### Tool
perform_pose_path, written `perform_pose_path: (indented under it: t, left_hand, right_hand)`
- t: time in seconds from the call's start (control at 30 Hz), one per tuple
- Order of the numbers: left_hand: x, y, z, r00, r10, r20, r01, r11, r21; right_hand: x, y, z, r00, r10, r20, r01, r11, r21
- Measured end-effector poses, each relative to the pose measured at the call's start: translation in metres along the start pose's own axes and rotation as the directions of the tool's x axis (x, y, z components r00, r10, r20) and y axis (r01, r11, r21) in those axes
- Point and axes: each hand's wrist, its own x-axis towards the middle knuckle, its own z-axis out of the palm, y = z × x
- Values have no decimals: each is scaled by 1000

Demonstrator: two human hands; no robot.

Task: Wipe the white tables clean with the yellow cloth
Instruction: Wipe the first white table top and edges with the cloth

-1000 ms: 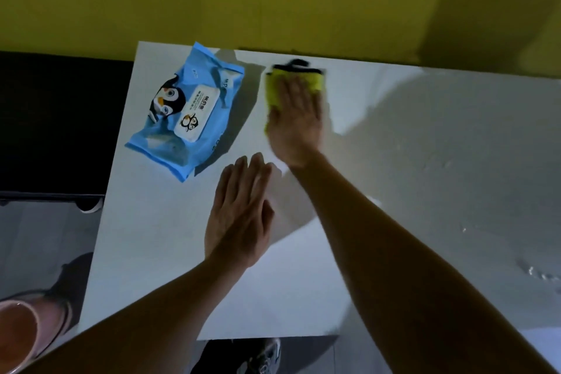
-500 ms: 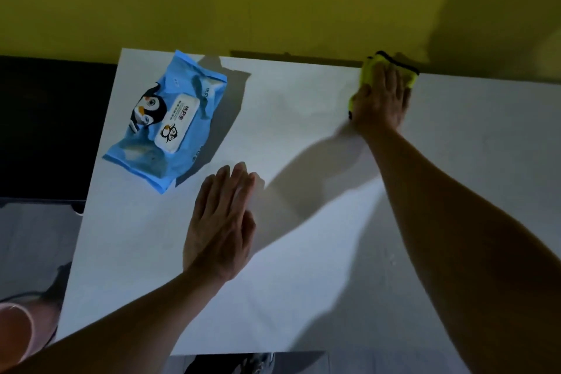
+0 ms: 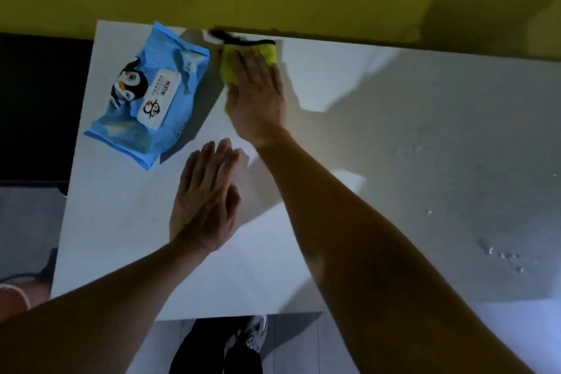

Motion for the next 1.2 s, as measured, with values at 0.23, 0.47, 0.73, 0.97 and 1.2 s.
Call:
perform_pose_path:
  t: [0.23,0.47,0.73,0.97,1.2]
  left_hand:
    - [1,2,-2,1000,9,-13,-9,1000,-25]
    - [0,3,0,998,16,-68,-19,999,-32]
    - [0,1,1,991,-3,-133,-10,995,-97]
    - [0,3,-1,992,-10,-127,-4,993,-114]
    - [-2,3,3,984,-8,-180,-15,991,-130]
  right_hand:
    - [-38,153,-40,918,383,-98,-383,924,27]
    - [-54,91,-15,947,288,-145,-289,957,12]
    - [-92,26,2,999,7,-53,-5,999,47]
    - [-128,176,-48,904,409,-127,-407,912,44]
    - [-146,128,-29,878,440,-190,-446,895,14]
